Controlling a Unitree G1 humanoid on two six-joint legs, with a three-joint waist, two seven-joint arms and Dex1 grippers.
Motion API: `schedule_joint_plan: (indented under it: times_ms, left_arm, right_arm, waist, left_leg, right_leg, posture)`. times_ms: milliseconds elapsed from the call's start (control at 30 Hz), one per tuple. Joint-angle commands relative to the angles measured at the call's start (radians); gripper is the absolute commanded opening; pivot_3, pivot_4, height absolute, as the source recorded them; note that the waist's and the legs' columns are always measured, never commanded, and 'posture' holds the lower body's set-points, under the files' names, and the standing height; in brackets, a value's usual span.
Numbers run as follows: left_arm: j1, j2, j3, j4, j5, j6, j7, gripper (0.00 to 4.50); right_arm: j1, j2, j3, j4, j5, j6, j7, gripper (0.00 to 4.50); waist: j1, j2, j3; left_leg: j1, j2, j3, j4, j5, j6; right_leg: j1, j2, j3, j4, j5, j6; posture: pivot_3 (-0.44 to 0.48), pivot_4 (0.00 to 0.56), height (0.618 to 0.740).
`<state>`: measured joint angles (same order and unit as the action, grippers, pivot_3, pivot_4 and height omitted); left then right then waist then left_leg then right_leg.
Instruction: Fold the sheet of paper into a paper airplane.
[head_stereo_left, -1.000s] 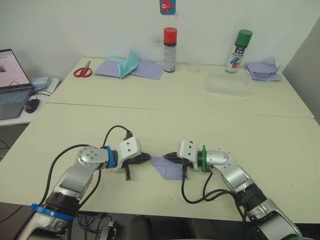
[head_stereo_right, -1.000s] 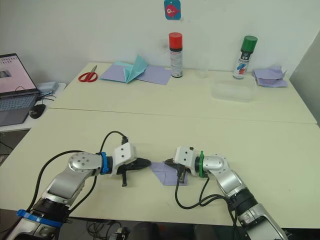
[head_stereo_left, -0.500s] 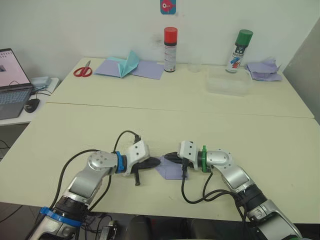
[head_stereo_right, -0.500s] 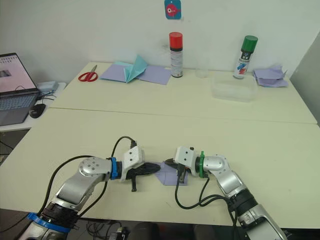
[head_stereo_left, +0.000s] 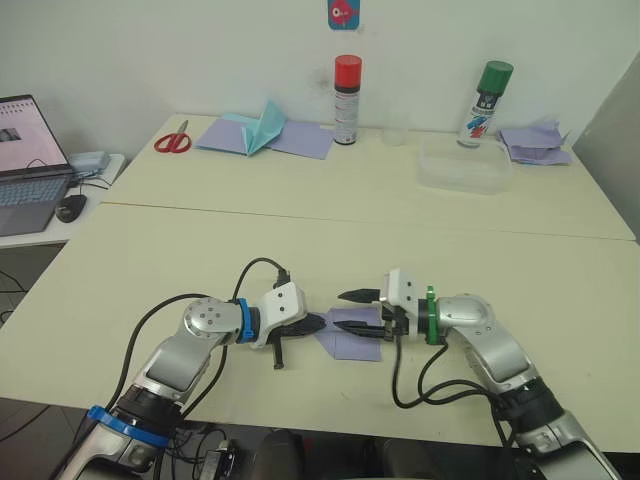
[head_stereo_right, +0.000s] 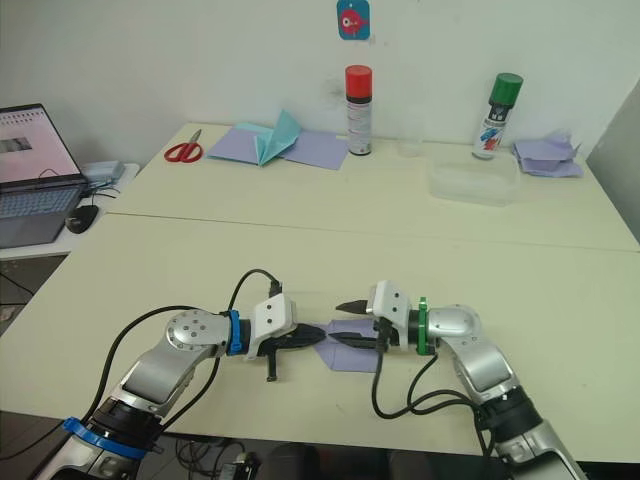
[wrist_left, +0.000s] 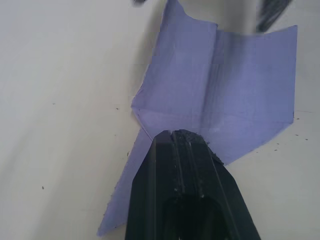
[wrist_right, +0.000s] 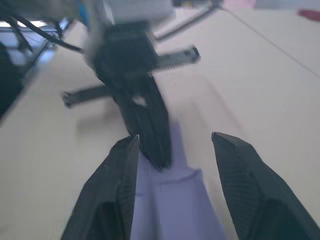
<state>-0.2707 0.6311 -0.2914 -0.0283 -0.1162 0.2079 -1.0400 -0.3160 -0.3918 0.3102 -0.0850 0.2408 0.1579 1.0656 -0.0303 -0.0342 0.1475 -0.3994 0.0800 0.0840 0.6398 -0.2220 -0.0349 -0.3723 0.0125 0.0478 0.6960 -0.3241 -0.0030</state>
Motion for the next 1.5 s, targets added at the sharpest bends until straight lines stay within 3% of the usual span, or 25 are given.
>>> schedule_joint_plan:
  times_ms: [33, 200, 233, 400, 667, 900, 1267, 1500]
  left_arm:
    - [0.025, 0.012, -0.034, 0.061, 0.044, 0.022, -0.006, 0.00]
    - [0.017, 0.014, -0.030, 0.064, 0.039, 0.026, -0.013, 0.00]
    - [0.017, 0.015, -0.029, 0.064, 0.039, 0.026, -0.014, 0.00]
    - [0.020, 0.021, -0.029, 0.061, 0.041, 0.028, -0.025, 0.00]
    - [0.023, 0.029, -0.033, 0.066, 0.045, 0.028, -0.036, 0.00]
    - [0.013, 0.027, -0.044, 0.082, 0.052, 0.023, -0.040, 0.00]
    - [0.004, 0.022, -0.038, 0.104, 0.043, 0.024, -0.054, 0.00]
    - [0.006, 0.021, -0.036, 0.106, 0.045, 0.015, -0.060, 0.00]
  right_arm:
    - [0.001, -0.002, 0.038, -0.008, -0.012, -0.002, 0.017, 1.83]
    - [-0.057, 0.049, 0.107, 0.146, -0.156, -0.044, -0.082, 0.15]
    - [-0.064, 0.063, 0.105, 0.164, -0.162, -0.043, -0.097, 0.02]
    - [-0.066, 0.091, 0.091, 0.199, -0.150, -0.015, -0.103, 0.02]
    - [-0.047, 0.023, 0.136, 0.208, -0.224, -0.012, -0.081, 0.02]
    - [-0.038, -0.037, 0.103, 0.205, -0.223, 0.016, -0.094, 0.02]
    - [0.123, -0.317, 0.009, 0.049, -0.162, -0.004, 0.035, 0.02]
    - [0.134, -0.223, -0.107, -0.088, 0.041, 0.038, 0.007, 0.02]
  waist:
    - [0.000, 0.000, 0.000]
    - [0.000, 0.000, 0.000]
    - [0.000, 0.000, 0.000]
    - [-0.001, 0.000, 0.000]
    - [-0.001, 0.000, 0.000]
    - [-0.001, 0.000, -0.002]
    - [0.002, 0.000, -0.009]
    - [0.000, 0.002, -0.008]
  left_leg:
    - [0.000, 0.000, 0.000, 0.000, 0.000, 0.000]
    - [0.000, 0.000, 0.000, 0.000, 0.000, 0.000]
    - [0.000, 0.000, 0.001, 0.000, 0.000, 0.000]
    - [-0.001, 0.000, 0.001, 0.000, 0.000, 0.000]
    - [0.000, 0.000, 0.000, -0.001, 0.000, 0.000]
    - [0.001, 0.000, 0.000, -0.002, 0.000, 0.000]
    - [0.002, -0.001, 0.001, -0.009, 0.000, 0.000]
    - [0.001, 0.000, 0.001, -0.010, 0.000, 0.000]
  right_leg:
    - [0.000, 0.000, 0.000, 0.000, 0.000, 0.000]
    - [-0.001, 0.000, 0.000, 0.000, 0.000, 0.000]
    - [-0.001, 0.000, 0.000, 0.000, 0.000, 0.000]
    - [-0.001, 0.000, 0.000, 0.000, 0.000, 0.000]
    - [-0.001, 0.000, 0.000, -0.001, 0.000, 0.000]
    - [0.000, 0.000, 0.000, -0.002, 0.000, 0.000]
    - [0.004, -0.001, 0.000, -0.015, 0.000, 0.001]
    - [0.003, -0.001, 0.000, -0.016, 0.000, 0.001]
  posture:
    - [0.000, 0.150, 0.740]
    - [0.000, 0.150, 0.740]
    - [0.000, 0.150, 0.740]
    - [0.000, 0.150, 0.740]
    - [0.000, 0.150, 0.740]
    - [0.000, 0.150, 0.740]
    - [0.000, 0.150, 0.740]
    - [0.000, 0.150, 0.740]
